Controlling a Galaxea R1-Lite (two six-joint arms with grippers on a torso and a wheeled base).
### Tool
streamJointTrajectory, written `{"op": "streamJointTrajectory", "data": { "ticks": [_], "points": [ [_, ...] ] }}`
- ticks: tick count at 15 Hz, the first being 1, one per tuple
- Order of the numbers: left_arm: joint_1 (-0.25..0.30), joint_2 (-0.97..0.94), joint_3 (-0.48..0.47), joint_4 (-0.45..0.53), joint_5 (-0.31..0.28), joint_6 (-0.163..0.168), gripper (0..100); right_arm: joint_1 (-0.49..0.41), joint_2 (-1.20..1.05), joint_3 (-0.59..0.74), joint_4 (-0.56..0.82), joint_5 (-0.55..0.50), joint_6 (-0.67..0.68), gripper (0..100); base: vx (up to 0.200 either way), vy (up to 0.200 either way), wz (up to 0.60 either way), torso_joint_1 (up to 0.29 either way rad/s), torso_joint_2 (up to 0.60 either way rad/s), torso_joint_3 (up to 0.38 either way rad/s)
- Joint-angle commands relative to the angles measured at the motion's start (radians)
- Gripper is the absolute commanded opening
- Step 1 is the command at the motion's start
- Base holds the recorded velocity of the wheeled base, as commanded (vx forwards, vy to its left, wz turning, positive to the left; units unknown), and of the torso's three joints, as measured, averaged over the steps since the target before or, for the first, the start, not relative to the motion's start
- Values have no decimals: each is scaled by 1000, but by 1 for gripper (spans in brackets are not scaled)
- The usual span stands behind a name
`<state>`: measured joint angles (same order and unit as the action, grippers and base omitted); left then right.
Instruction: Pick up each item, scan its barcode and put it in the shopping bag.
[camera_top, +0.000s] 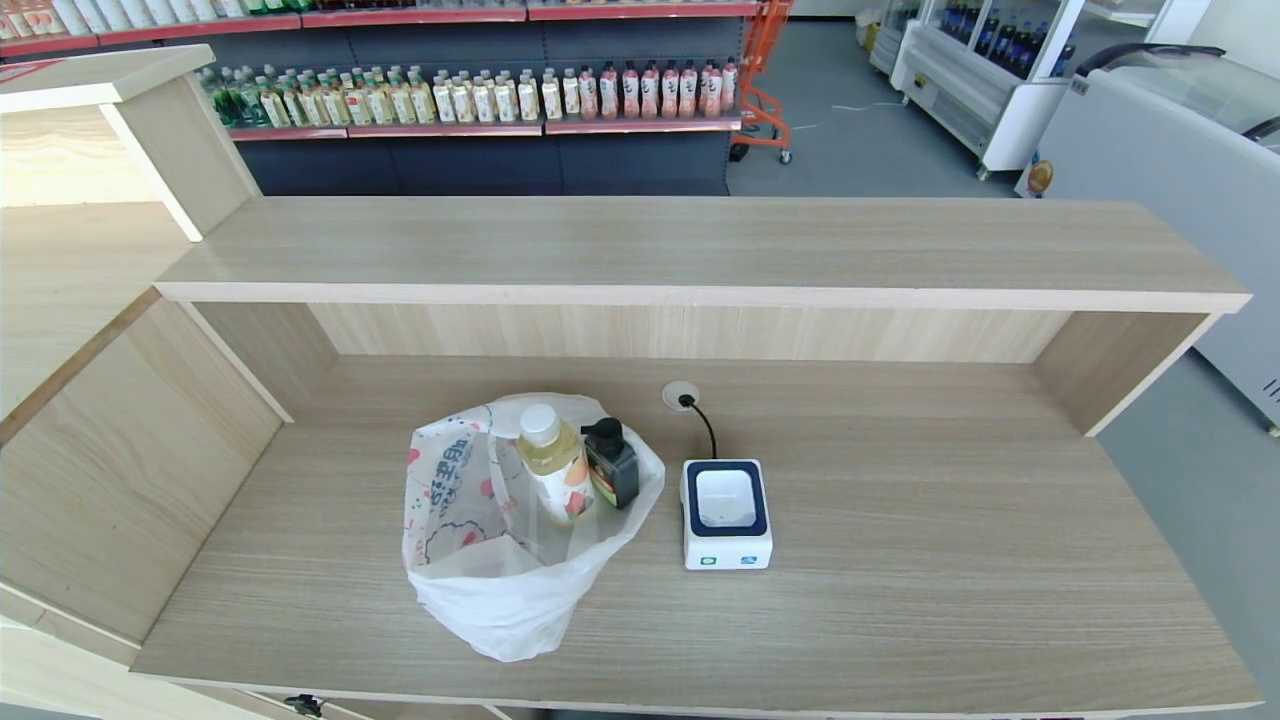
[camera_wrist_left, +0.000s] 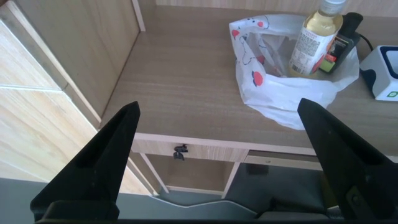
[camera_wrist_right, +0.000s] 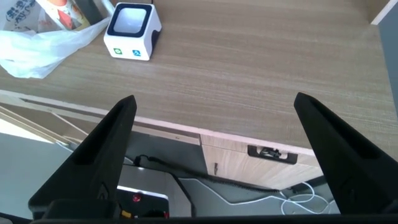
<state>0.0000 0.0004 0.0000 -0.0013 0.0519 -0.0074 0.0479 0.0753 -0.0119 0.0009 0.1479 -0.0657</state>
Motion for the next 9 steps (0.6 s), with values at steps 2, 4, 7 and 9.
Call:
{"op": "streamJointTrajectory", "data": {
  "ticks": [2, 4, 7, 9],
  "points": [
    [0, 0, 0, 0, 0, 0, 100, -48, -75, 3, -7, -10, -3, 100, 0, 0, 0, 0, 0, 0],
    [0, 0, 0, 0, 0, 0, 100, -48, -75, 3, -5, -13, 6, 100, 0, 0, 0, 0, 0, 0],
    [0, 0, 0, 0, 0, 0, 100, -48, -75, 1, -4, -11, 11, 100, 0, 0, 0, 0, 0, 0],
    [0, 0, 0, 0, 0, 0, 100, -48, -75, 1, -5, -11, 12, 100, 0, 0, 0, 0, 0, 0]
  ]
}}
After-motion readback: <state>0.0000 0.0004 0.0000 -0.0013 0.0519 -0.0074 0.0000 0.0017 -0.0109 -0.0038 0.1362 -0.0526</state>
